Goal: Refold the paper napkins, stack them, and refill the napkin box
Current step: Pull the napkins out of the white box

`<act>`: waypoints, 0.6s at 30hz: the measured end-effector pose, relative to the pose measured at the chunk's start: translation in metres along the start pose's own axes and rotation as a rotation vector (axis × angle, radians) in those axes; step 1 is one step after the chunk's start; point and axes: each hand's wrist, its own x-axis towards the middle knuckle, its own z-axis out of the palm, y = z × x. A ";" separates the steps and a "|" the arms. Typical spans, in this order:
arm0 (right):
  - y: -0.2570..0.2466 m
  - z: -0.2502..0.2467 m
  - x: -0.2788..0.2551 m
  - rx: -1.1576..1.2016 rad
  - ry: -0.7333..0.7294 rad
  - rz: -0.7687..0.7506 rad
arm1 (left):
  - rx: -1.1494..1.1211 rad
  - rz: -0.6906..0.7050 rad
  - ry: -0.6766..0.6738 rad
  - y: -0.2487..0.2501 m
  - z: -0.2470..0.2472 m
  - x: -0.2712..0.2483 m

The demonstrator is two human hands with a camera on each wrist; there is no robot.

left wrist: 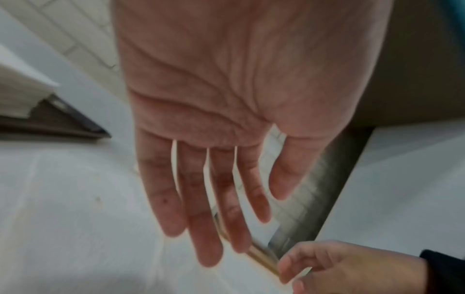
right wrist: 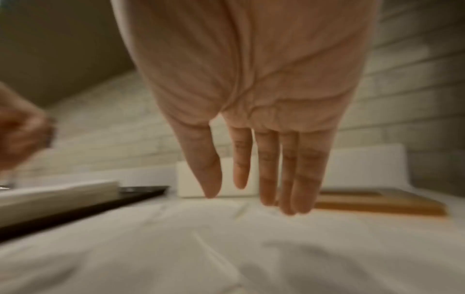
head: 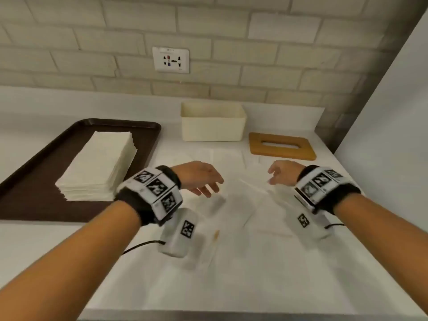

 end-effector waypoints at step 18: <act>0.079 0.036 0.111 0.027 0.031 0.214 | -0.153 -0.168 0.013 0.001 0.012 0.049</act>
